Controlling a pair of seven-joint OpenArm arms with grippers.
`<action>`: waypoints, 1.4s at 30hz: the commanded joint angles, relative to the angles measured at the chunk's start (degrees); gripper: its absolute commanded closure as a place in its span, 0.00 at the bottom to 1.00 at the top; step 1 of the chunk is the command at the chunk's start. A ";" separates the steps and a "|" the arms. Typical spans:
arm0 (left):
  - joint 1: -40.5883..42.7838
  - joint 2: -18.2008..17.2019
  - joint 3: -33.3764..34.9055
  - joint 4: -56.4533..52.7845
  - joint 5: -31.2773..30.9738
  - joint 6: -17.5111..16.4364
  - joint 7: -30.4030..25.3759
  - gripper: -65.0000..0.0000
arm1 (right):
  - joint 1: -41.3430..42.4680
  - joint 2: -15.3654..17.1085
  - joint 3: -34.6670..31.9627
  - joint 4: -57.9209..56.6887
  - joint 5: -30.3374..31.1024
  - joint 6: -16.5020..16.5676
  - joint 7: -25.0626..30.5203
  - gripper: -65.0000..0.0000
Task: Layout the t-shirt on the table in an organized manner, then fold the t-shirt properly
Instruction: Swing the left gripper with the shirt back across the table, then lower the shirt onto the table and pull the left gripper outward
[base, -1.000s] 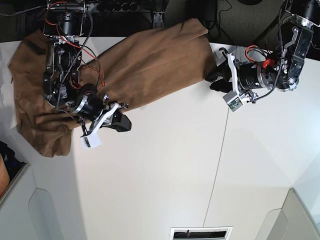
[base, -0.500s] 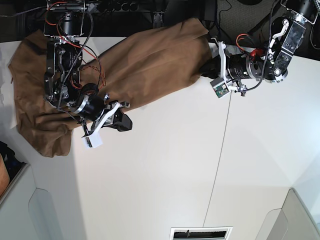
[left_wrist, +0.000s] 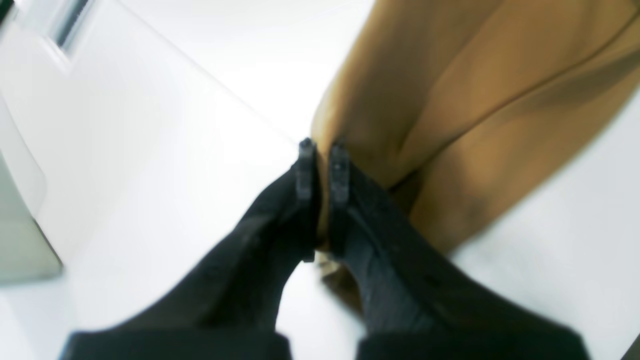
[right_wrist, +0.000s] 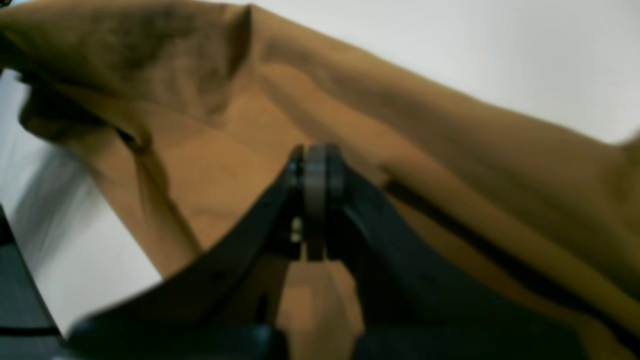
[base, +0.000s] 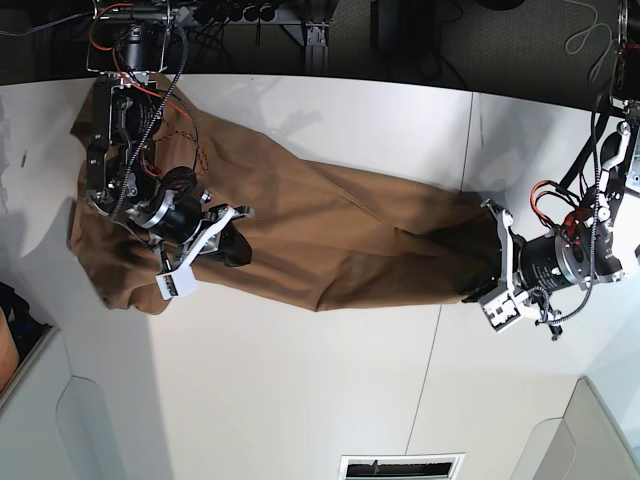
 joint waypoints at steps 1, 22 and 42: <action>-1.68 -1.49 -0.61 2.12 -1.27 -0.11 -1.25 1.00 | 1.22 0.17 0.72 1.03 0.92 0.17 1.33 1.00; 13.57 -2.43 -0.59 11.34 -24.81 -1.98 14.82 0.44 | 0.90 0.33 3.48 1.03 -3.19 -0.48 1.31 1.00; 2.34 4.90 -0.81 -20.44 -13.66 3.56 3.17 0.44 | 0.87 0.17 3.45 1.03 -3.15 -0.85 1.25 1.00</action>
